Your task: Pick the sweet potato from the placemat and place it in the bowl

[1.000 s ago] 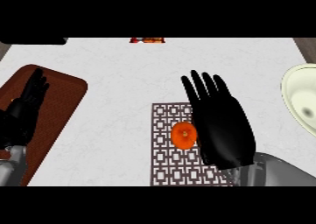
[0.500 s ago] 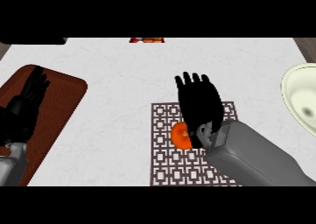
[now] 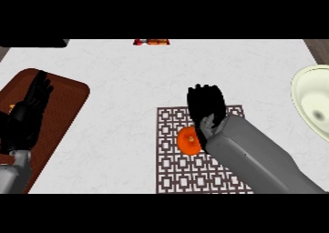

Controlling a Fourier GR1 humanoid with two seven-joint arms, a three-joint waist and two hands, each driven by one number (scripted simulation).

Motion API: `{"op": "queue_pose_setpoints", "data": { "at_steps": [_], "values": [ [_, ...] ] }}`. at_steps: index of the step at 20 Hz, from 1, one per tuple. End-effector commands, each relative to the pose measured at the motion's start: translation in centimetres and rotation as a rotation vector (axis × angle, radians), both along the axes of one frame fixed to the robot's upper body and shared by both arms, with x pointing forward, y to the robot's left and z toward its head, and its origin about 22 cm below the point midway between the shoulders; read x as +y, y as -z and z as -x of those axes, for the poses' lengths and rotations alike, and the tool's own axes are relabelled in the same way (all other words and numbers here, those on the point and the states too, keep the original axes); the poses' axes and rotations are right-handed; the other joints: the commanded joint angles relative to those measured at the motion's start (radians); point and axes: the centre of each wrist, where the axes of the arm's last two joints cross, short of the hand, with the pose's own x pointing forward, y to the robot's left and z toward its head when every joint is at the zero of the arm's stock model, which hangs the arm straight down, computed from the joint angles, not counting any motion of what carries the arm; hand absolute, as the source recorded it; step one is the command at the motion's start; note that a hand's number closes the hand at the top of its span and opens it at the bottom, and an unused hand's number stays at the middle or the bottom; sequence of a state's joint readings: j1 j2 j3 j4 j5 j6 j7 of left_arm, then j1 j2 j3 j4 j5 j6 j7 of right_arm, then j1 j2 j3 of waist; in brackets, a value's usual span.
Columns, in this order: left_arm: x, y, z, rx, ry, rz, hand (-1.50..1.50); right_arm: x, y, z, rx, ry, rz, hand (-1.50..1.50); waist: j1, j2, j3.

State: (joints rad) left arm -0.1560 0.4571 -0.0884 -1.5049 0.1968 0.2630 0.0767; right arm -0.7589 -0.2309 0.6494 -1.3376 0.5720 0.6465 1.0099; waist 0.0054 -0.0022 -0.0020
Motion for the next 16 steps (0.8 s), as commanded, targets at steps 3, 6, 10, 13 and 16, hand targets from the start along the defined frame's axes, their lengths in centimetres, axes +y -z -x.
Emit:
{"op": "queue_pose_setpoints", "data": {
  "at_steps": [3,6,10,13,16],
  "values": [
    [-0.5,-0.2,-0.1,0.023,0.004,0.009,0.00,2.3,0.8,1.0,-0.021,0.053,0.224,-1.50,-0.005,-0.002,0.001],
    [0.3,0.0,-0.5,0.013,0.000,-0.006,0.00,3.2,1.8,1.6,-0.107,-0.010,0.253,-1.50,-0.005,0.002,0.001],
    [0.0,0.1,-0.7,0.002,-0.002,0.000,0.00,1.7,2.8,1.0,-0.090,0.011,0.253,-1.50,-0.005,0.002,0.002],
    [-0.1,0.2,-0.1,0.010,-0.006,-0.001,0.00,1.4,3.9,1.7,-0.056,0.034,0.265,-1.50,-0.006,0.002,0.002],
    [-1.3,-0.9,-0.3,-0.013,-0.011,0.006,0.00,1.6,5.3,2.1,-0.019,0.049,0.244,-1.50,-0.006,0.002,0.002]
  ]
}}
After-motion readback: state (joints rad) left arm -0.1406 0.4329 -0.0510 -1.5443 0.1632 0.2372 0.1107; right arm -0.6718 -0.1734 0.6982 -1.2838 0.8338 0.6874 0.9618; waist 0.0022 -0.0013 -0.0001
